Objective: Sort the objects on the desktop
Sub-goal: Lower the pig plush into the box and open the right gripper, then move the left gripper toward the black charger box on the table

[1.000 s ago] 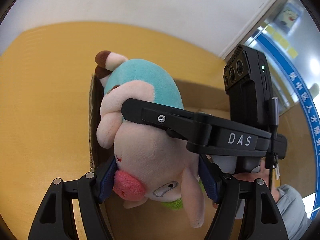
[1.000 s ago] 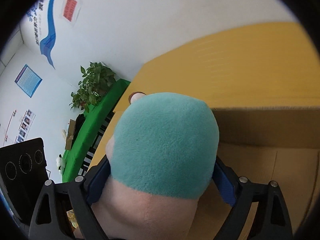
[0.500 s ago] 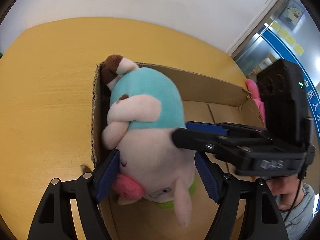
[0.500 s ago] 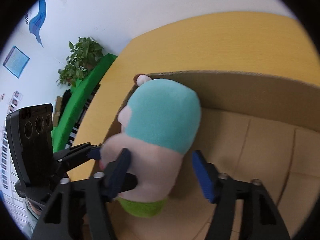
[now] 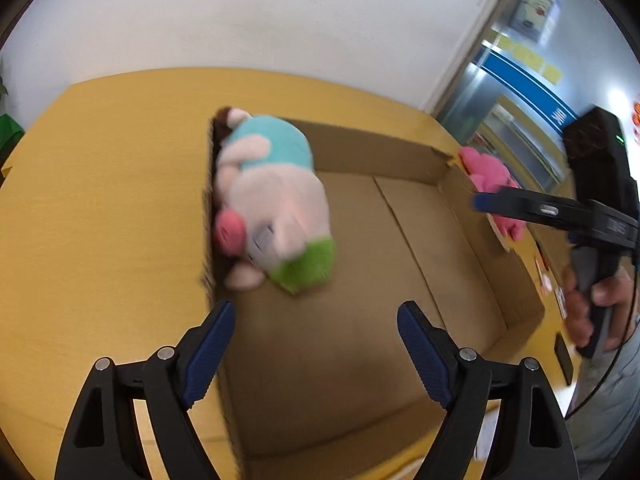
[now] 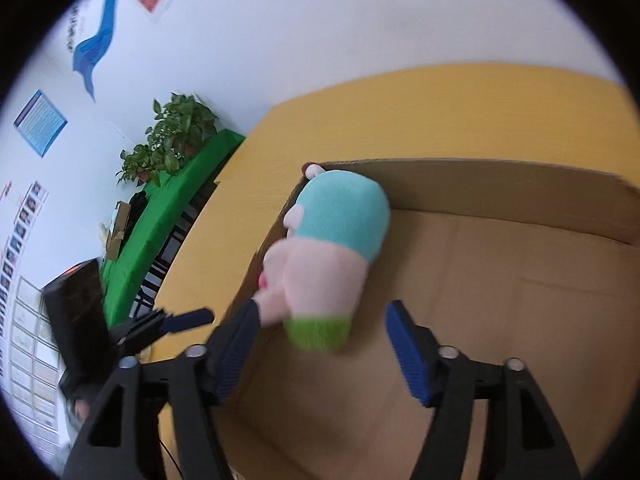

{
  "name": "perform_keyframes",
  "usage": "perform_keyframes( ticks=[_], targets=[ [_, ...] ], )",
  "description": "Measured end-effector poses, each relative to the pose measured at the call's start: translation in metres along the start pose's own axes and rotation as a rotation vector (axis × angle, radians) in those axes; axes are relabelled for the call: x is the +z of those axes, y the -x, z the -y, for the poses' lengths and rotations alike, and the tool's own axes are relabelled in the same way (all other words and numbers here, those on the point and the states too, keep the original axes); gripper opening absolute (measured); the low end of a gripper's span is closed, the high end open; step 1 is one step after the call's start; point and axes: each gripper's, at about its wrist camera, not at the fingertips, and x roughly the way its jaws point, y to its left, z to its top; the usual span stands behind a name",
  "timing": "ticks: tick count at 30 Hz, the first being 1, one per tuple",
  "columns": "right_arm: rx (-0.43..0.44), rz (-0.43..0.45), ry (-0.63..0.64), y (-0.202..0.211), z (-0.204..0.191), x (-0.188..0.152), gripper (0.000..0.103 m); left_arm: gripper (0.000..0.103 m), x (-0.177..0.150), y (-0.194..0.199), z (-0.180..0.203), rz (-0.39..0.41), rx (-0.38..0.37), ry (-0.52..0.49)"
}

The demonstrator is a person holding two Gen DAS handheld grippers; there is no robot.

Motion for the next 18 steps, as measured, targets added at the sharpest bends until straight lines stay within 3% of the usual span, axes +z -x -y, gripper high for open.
perform_keyframes(
  ticks=[2, 4, 7, 10, 11, 12, 18],
  targets=[
    [-0.072, 0.039, 0.046, 0.048, 0.004, -0.037, 0.083, 0.086, -0.011, -0.007, 0.011, -0.014, -0.001, -0.009],
    [-0.159, 0.003, 0.034, 0.078, 0.024, -0.081, 0.083, 0.086, -0.025, -0.009, 0.011, -0.042, 0.025, 0.024],
    [-0.208, -0.101, -0.060, 0.079, 0.055, -0.120, 0.083, 0.087, -0.034, -0.008, 0.023, -0.015, 0.067, 0.008],
    [-0.331, -0.150, -0.113, 0.083, 0.089, -0.156, 0.083, 0.087, -0.044, -0.008, 0.029, -0.016, 0.091, 0.011],
    [-0.351, -0.150, -0.114, 0.084, 0.095, -0.162, 0.079, 0.087, -0.047, -0.010, 0.031, -0.018, 0.092, 0.007],
    [-0.352, -0.113, -0.085, 0.088, 0.091, -0.163, 0.079, 0.087, -0.050, -0.010, 0.033, -0.017, 0.109, -0.006],
    [-0.410, -0.099, -0.073, 0.097, 0.092, -0.168, 0.079, 0.087, -0.053, -0.016, 0.041, 0.017, 0.189, -0.050]
  ],
)
